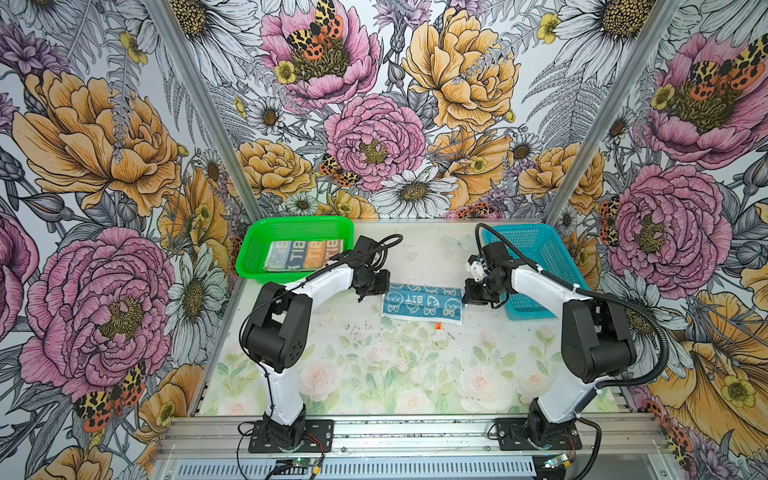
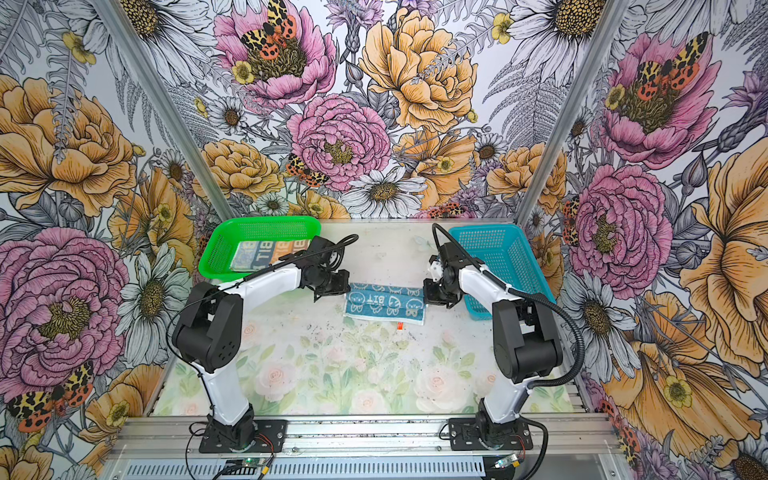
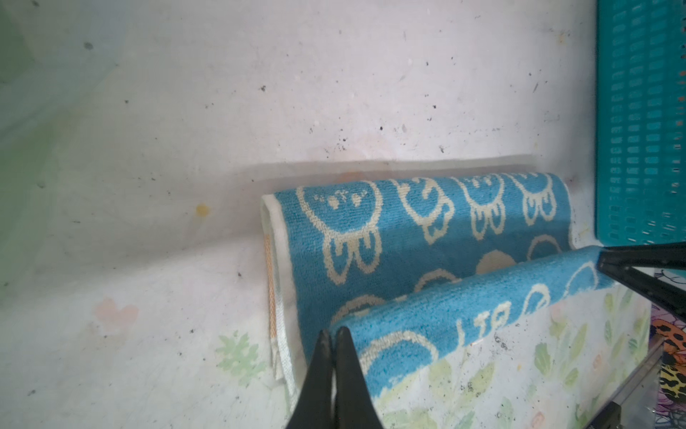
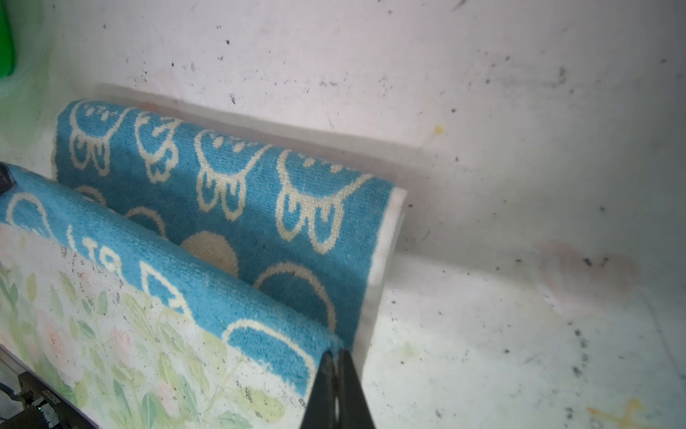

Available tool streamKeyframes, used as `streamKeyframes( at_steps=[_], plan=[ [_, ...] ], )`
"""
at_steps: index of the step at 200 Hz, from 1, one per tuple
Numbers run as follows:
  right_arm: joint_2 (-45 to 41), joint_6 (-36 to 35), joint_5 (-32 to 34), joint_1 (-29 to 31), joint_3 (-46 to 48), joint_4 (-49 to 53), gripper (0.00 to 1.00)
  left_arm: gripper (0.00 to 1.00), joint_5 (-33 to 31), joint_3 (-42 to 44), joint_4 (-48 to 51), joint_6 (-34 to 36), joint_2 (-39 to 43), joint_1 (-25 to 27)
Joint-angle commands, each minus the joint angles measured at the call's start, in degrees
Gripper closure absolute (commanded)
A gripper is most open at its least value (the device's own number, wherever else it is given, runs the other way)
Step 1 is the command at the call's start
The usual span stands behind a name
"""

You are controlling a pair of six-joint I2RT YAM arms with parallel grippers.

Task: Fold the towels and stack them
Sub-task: 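Fold the far edge over toward the robot with both grippers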

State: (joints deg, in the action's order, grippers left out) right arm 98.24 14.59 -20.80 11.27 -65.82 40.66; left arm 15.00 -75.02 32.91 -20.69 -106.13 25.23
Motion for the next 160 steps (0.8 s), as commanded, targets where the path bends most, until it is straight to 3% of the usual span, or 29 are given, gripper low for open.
streamKeyframes(
  at_steps=[1,99,119,128,139,160],
  plan=[
    [-0.20,1.45,3.57,0.78,2.87,-0.36,1.00,1.00,-3.31,2.53,-1.11,-0.83,0.68,0.37],
    [0.20,2.74,2.97,1.83,5.71,-3.39,1.00,1.00,-3.54,4.03,-3.38,-1.81,-1.04,0.43],
    [0.20,2.75,2.44,2.31,5.53,-3.40,0.87,0.90,-3.47,3.53,-3.39,-1.94,-0.93,0.69],
    [-0.08,2.77,2.26,2.71,5.44,-3.40,0.82,0.77,-3.51,3.29,-3.37,-2.07,-0.85,0.75],
    [-0.68,2.92,2.09,3.07,5.36,-3.36,0.76,0.72,-3.22,3.13,-3.29,-2.29,-0.49,0.73],
    [-2.89,3.56,1.56,3.30,5.50,-3.31,0.65,0.47,-3.00,2.63,-3.28,-2.77,0.78,0.92]
  ],
)
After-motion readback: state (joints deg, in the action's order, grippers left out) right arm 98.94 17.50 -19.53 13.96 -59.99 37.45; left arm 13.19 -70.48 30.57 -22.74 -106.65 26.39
